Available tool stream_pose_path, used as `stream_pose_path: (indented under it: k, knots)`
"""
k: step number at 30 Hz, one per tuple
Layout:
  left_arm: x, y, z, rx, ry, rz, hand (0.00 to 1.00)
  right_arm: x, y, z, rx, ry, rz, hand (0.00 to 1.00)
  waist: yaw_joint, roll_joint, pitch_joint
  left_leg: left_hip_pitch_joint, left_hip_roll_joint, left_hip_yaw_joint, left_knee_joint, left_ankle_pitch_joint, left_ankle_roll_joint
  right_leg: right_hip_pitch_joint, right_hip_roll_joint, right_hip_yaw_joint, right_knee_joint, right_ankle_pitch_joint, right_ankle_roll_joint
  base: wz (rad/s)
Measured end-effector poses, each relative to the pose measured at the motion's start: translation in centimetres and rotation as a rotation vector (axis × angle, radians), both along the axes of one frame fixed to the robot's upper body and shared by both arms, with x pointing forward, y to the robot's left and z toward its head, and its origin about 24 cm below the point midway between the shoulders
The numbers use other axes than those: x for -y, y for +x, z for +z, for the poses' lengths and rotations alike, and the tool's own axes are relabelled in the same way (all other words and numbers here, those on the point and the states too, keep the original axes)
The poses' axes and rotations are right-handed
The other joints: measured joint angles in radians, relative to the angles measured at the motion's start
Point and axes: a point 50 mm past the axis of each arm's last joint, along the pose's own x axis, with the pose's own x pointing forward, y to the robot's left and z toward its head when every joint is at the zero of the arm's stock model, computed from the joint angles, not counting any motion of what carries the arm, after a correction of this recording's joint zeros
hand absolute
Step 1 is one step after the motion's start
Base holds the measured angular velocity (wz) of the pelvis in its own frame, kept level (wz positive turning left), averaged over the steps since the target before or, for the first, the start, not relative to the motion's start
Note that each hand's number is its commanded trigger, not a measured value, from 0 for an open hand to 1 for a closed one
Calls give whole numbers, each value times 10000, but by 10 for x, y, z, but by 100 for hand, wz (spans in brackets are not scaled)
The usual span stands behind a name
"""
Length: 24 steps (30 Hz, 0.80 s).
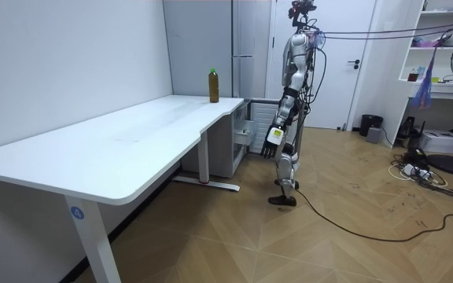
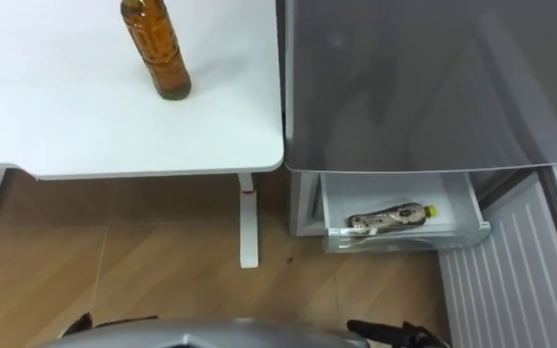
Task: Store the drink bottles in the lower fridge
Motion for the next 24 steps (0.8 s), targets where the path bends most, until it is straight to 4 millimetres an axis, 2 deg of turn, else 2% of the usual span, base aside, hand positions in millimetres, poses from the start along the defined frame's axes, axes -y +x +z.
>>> stream_pose_path:
  k: [3, 8, 12, 16, 18, 24]
  knots:
    - [-11, 11, 7, 667, 453, 1952, 0, 0, -2, 0, -118, -144, -24, 0, 126, 45, 7, 103, 13, -12, 27, -72, 3, 99, 10, 2, 1, -3, 4, -3]
    - [-27, 41, 26, 1993, 1407, 3325, 0, 0, -1, 0, -136, -198, 64, 0, 344, 82, 19, 83, 2, -127, 71, -126, 20, 131, 38, 134, 31, -2, 4, -5]
    - [-38, 69, 50, 3444, 2496, 3712, 0, 1, -4, 0, -111, -236, 73, 0, 340, 88, 24, -66, -11, -441, 226, -244, 23, 137, 73, -35, 46, 1, 0, 7]
    - [-41, 80, 61, 3858, 3087, 4256, 0, 1, -5, 1, 60, -282, -49, 0, 329, 156, 17, -71, -17, -470, 281, -243, 24, 134, 73, -56, 37, 2, 0, 2]
    - [-45, 92, 76, 4747, 3228, 4999, 0, 2, -6, 1, 171, -311, -11, 0, 374, 159, 16, -46, -16, -470, 282, -244, 24, 148, 72, -39, 43, 2, 0, 0]
    - [-51, 106, 106, 6236, 4059, 5472, 0, 3, -2, 3, 555, -412, 83, 0, 373, 208, 15, 70, -39, -585, 90, -247, 32, 147, 85, -12, 47, 1, 0, -7]
